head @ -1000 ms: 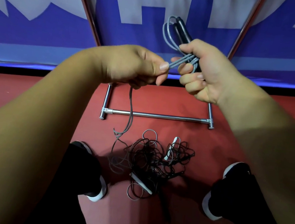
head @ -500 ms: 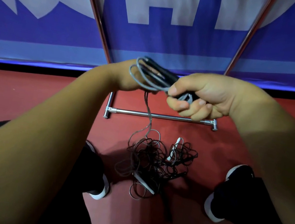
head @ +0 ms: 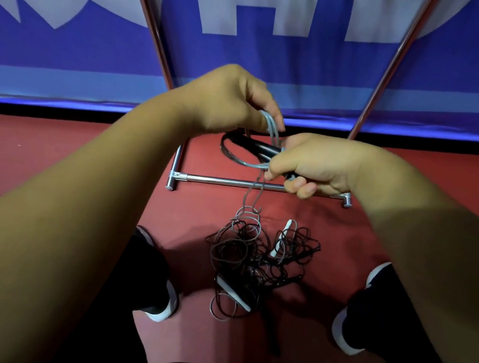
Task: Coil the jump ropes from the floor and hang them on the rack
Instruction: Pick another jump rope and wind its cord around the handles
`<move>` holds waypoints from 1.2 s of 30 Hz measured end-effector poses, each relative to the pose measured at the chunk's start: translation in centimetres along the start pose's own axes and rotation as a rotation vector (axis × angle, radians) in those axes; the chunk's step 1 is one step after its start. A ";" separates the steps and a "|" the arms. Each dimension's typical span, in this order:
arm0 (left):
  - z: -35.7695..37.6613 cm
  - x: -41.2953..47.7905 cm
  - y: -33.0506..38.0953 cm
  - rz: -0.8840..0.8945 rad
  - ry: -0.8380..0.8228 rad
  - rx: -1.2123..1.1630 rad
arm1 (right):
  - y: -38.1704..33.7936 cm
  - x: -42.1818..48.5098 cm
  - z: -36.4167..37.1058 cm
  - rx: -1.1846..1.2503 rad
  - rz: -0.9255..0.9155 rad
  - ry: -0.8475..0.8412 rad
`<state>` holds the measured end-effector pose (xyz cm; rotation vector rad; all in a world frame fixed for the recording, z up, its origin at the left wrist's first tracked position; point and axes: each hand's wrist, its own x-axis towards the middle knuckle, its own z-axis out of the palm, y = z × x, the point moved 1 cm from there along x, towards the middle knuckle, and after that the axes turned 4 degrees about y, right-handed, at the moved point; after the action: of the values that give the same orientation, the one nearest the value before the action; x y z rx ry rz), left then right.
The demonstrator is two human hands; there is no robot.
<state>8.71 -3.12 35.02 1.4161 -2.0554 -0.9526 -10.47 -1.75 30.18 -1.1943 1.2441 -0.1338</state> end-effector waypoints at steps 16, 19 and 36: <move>1.4 -1.1 0.7 -0.425 -0.255 0.127 | -1.3 2.1 -0.5 0.253 -0.201 0.314; 1.9 -1.3 0.5 -0.454 -0.194 -0.016 | -2.2 1.2 -0.3 0.357 -0.211 0.191; 1.6 -1.5 -1.6 -0.363 -0.333 -0.244 | -2.7 0.2 -0.9 0.448 -0.179 0.174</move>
<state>9.13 -1.62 32.76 1.6113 -1.8441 -1.6258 -9.76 -3.62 32.17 -0.9118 1.1754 -0.6272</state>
